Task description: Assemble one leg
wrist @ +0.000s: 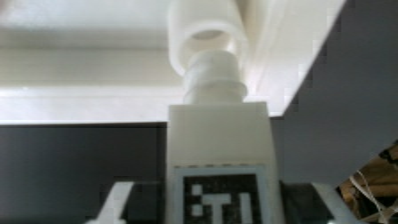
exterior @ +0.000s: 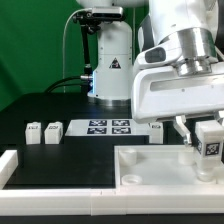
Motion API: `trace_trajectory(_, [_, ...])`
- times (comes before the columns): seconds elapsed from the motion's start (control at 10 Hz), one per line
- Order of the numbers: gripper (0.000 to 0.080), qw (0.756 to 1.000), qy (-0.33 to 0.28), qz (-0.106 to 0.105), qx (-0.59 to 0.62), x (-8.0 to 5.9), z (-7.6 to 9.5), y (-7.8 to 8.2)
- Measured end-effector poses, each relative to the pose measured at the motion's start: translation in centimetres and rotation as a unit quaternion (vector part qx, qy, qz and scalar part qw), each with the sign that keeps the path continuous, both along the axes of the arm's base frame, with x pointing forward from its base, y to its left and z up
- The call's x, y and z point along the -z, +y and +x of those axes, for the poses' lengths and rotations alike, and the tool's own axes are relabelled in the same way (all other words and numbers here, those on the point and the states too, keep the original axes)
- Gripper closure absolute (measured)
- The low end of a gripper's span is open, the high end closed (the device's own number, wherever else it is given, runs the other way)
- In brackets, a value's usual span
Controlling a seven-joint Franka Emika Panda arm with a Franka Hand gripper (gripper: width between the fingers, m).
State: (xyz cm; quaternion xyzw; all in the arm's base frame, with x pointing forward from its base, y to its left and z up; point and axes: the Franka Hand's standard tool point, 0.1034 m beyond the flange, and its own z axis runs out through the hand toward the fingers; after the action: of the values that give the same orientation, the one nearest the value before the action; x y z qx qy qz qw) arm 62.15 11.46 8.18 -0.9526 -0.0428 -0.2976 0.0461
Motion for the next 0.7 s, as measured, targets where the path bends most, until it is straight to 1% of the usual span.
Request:
trace_trajectory(0.3, [0.0509, 1.0, 0.007, -0.001, -0.002, 0.99, -0.5, 0.26])
trace_trajectory(0.7, [0.0509, 1.0, -0.007, -0.001, -0.003, 1.33, -0.61, 0.23])
